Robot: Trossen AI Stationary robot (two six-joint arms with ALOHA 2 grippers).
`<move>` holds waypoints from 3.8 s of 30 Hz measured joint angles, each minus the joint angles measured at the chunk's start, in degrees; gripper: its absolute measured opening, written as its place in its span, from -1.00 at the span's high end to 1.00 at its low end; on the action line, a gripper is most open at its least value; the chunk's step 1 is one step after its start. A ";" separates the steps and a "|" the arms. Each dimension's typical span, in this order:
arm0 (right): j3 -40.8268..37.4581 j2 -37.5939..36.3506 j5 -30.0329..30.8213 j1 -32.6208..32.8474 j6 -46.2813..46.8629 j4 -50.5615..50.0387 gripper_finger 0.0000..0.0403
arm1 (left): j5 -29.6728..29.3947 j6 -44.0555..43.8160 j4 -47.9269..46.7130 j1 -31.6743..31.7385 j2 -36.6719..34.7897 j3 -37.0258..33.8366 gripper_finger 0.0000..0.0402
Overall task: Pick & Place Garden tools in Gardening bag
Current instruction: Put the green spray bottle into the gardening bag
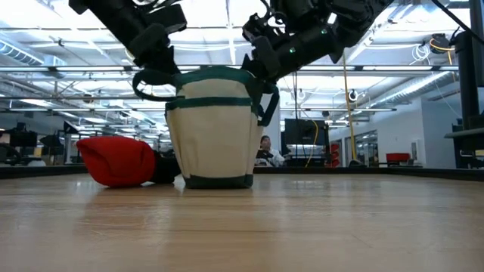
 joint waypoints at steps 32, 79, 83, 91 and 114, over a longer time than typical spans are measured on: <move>0.00 0.25 0.03 -0.02 0.69 -2.39 1.00 | 2.63 2.73 -2.30 1.25 -0.17 -0.11 0.65; -0.04 -3.33 6.01 0.15 3.03 -9.93 1.00 | 7.75 7.40 -2.05 5.54 9.55 4.87 0.98; -0.04 -3.33 6.00 0.15 3.02 -9.94 1.00 | 6.34 7.88 0.91 5.53 6.99 4.96 0.98; -0.04 -3.29 5.99 0.13 3.01 -9.51 1.00 | 13.50 7.91 2.28 5.29 8.72 4.86 0.98; -0.04 -3.25 5.98 0.13 3.24 -9.91 1.00 | 10.00 9.24 -3.88 5.32 14.06 4.92 0.99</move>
